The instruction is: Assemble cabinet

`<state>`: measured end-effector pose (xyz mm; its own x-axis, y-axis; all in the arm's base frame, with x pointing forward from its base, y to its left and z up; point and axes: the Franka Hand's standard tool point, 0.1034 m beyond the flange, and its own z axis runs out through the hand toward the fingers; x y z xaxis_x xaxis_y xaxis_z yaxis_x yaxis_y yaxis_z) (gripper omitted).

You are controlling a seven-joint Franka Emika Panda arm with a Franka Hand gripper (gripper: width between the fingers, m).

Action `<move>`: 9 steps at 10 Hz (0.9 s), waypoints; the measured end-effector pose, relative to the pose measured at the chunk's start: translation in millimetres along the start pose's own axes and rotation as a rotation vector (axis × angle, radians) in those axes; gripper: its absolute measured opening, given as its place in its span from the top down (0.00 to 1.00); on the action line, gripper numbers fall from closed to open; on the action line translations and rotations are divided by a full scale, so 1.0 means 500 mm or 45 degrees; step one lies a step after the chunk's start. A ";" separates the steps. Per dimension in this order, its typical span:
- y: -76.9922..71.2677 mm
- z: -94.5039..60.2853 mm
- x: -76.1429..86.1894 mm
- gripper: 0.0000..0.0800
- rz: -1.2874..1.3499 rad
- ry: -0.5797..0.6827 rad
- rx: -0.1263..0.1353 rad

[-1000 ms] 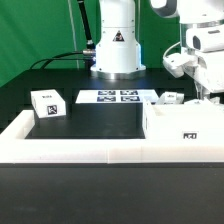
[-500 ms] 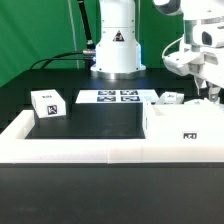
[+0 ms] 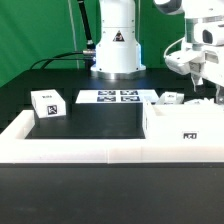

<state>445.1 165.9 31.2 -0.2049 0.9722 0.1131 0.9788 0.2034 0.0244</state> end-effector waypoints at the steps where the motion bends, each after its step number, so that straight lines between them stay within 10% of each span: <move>1: -0.007 0.010 0.012 0.02 -0.107 0.003 0.003; 9: -0.031 0.036 0.040 0.00 -0.300 0.007 0.038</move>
Offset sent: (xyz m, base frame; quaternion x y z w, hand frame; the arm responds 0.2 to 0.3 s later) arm -0.0126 0.0158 -0.0012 -0.0026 -0.0058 -0.0289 0.9996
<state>425.6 184.4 15.3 -0.4276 0.8968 0.1135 0.9035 0.4281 0.0214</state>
